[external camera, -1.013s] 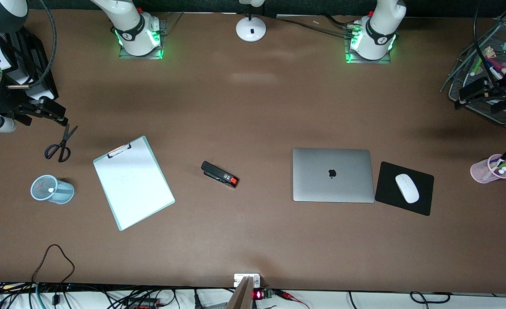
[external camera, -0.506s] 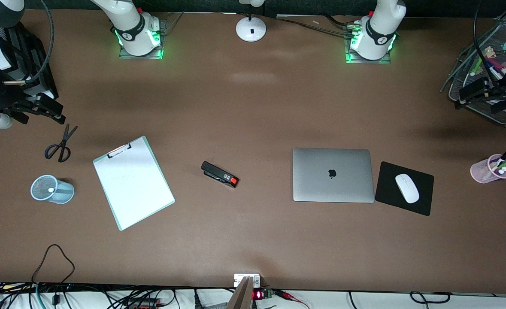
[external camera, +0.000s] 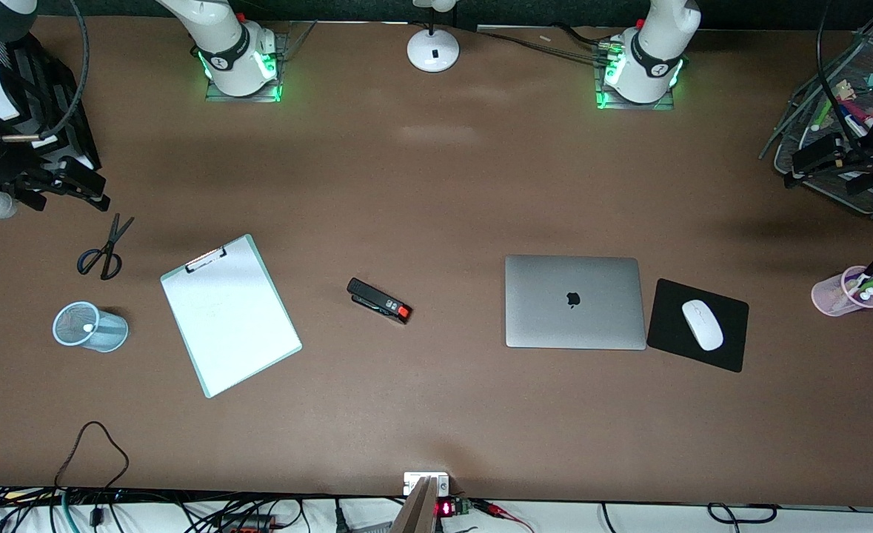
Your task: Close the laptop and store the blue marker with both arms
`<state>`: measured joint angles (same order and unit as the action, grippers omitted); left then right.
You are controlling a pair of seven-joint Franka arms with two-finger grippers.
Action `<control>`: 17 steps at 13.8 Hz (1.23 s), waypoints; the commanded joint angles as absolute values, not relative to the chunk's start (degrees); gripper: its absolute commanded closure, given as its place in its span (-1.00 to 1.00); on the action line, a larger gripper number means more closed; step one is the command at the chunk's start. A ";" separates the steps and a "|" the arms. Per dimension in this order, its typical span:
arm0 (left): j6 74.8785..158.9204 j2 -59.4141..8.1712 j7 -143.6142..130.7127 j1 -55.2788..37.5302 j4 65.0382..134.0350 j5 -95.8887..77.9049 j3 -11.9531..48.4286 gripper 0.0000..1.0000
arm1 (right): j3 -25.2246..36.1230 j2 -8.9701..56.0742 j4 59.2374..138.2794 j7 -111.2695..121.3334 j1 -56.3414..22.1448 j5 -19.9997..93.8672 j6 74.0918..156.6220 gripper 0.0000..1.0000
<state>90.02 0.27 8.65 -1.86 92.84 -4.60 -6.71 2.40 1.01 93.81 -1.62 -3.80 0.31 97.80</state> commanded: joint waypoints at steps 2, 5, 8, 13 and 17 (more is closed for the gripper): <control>87.63 0.00 8.79 -1.93 91.23 -3.16 -6.50 -1.00 | 1.76 -0.53 95.18 1.13 -2.02 1.49 96.94 -1.00; 87.37 -0.70 9.05 -2.11 90.09 -2.20 -6.59 -1.00 | 1.76 -0.53 95.45 2.99 -1.67 1.93 97.03 -1.00; 87.36 -0.70 9.05 -2.02 90.00 -2.11 -6.50 -1.00 | 1.85 0.17 95.01 2.81 -1.85 1.85 97.03 -1.00; 87.36 -0.70 9.14 -2.02 90.00 -2.11 -6.50 -1.00 | 1.93 0.61 94.83 3.25 -1.58 1.85 96.86 -1.00; 87.36 -0.70 9.23 -2.11 90.00 -2.02 -6.50 -1.00 | 2.29 1.05 94.92 3.16 -1.32 2.02 96.42 -1.00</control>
